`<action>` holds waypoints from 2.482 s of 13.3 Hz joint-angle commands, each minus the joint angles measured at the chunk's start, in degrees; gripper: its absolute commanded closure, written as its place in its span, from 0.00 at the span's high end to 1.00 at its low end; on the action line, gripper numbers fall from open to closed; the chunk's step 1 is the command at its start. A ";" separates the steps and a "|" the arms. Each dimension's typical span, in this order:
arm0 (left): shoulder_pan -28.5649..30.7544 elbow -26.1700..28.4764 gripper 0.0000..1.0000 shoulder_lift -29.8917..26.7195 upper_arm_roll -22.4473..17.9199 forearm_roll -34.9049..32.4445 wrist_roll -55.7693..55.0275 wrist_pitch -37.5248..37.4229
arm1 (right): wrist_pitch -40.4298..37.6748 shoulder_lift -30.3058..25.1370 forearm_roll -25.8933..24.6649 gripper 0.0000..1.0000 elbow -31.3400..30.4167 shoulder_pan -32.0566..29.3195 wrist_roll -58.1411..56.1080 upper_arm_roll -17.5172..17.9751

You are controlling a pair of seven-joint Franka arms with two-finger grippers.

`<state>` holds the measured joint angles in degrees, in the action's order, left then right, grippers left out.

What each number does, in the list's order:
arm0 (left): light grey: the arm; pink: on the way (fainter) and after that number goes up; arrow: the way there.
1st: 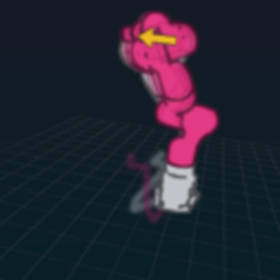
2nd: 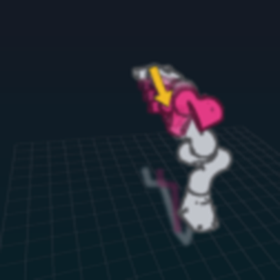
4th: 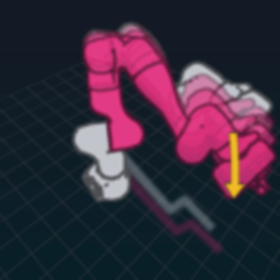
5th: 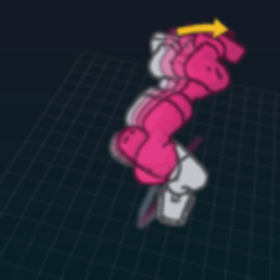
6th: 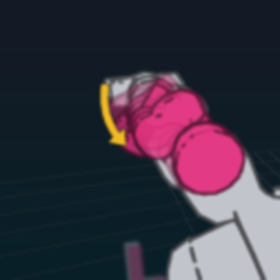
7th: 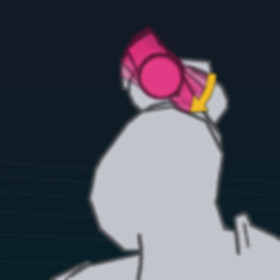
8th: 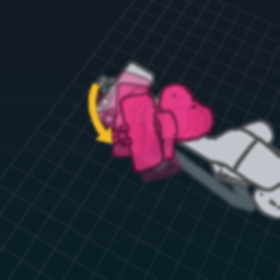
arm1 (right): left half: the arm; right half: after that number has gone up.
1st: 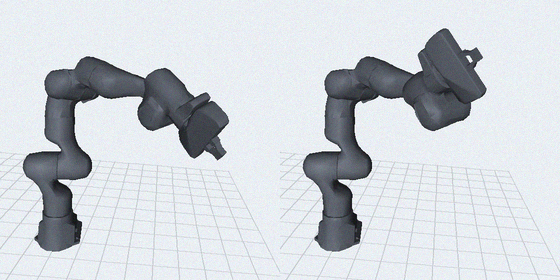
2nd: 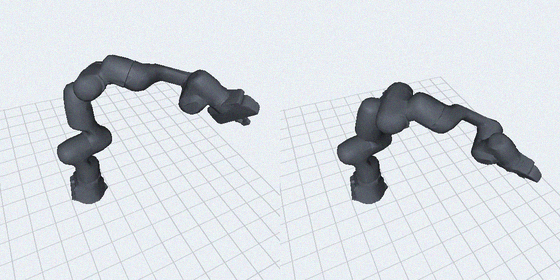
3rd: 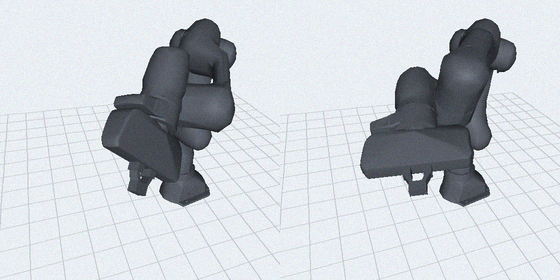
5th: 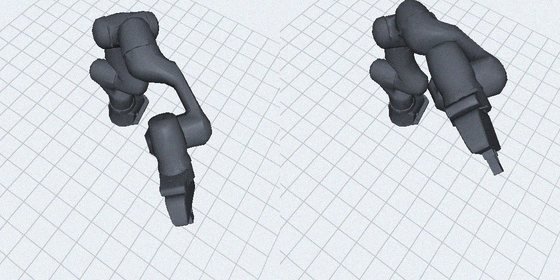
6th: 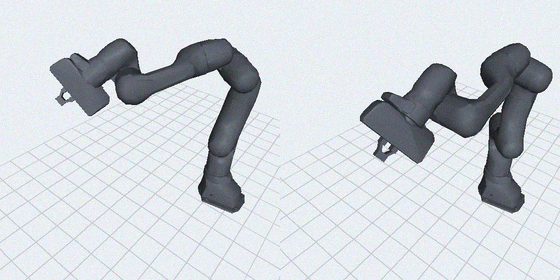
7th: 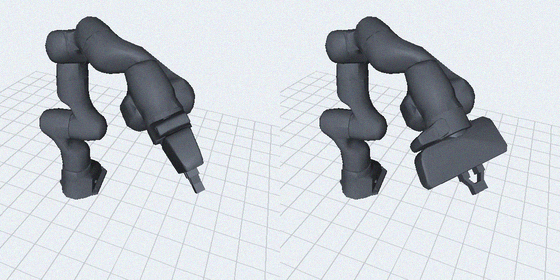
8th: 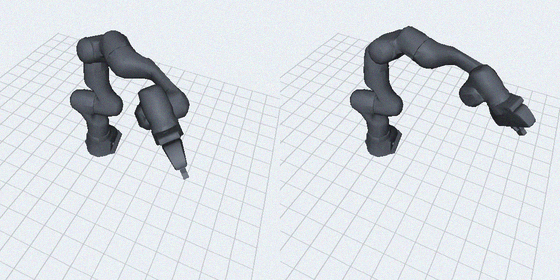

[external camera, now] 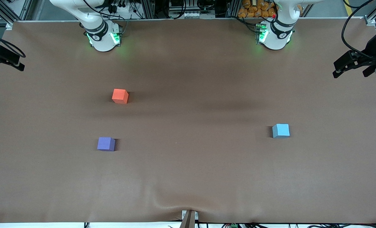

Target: Place blue block between orange and purple blocks

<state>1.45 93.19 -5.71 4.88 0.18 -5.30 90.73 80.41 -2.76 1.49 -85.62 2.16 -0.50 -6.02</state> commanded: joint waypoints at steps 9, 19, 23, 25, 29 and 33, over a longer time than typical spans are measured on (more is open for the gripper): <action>-0.39 -1.87 1.00 1.93 -0.40 0.44 0.56 -1.96 | -0.16 3.11 -1.05 1.00 -0.42 2.31 0.06 0.04; 0.31 -1.52 1.00 2.80 -0.40 0.35 1.17 -1.61 | 0.62 5.92 -1.75 1.00 0.72 5.57 -0.20 0.04; 0.05 -1.43 1.00 3.15 -0.40 0.35 1.17 -1.25 | 0.62 6.28 -0.87 1.00 0.63 4.87 -0.03 -0.05; -0.04 -1.52 1.00 3.51 -0.31 0.26 1.17 -1.08 | 0.36 6.28 -0.87 1.00 0.28 4.87 -0.03 -0.05; -0.22 -0.47 1.00 3.68 0.13 0.35 1.17 -1.08 | 0.10 6.71 -0.79 1.00 0.11 4.69 0.24 -0.13; 0.13 -0.29 1.00 3.77 0.22 0.17 0.74 -1.08 | 0.01 6.98 -0.79 1.00 -0.07 5.13 0.32 -0.13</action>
<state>1.39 93.14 -1.91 5.17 0.19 -5.29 89.98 81.03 3.96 0.90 -86.20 7.38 -0.49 -6.41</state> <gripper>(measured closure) 0.000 0.000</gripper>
